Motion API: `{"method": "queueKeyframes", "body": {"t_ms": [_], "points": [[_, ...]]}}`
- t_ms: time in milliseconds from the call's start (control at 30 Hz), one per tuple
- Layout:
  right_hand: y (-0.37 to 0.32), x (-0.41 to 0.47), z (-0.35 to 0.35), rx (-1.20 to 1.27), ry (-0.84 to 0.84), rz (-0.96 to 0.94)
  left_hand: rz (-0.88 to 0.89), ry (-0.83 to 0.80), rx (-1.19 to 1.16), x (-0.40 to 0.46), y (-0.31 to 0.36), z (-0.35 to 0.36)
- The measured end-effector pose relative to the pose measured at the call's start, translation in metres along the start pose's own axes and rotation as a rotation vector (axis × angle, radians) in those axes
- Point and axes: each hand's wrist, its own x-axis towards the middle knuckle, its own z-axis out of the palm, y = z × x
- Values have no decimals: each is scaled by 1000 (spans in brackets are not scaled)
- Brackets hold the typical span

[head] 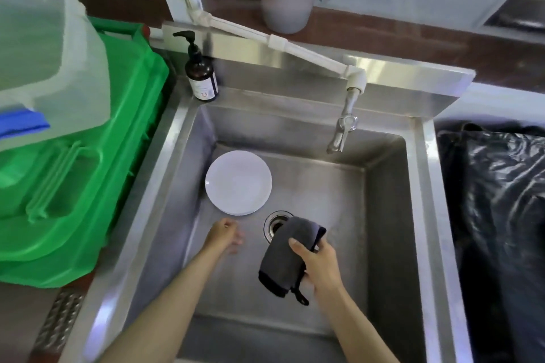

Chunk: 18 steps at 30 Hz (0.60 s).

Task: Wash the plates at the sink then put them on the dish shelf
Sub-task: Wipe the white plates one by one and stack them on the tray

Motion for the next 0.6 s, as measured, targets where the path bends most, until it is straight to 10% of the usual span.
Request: {"method": "queueKeyframes", "body": {"t_ms": [600], "points": [[19,60,15,19,-32,-5,59,297,-96,104,-6,-18]]}}
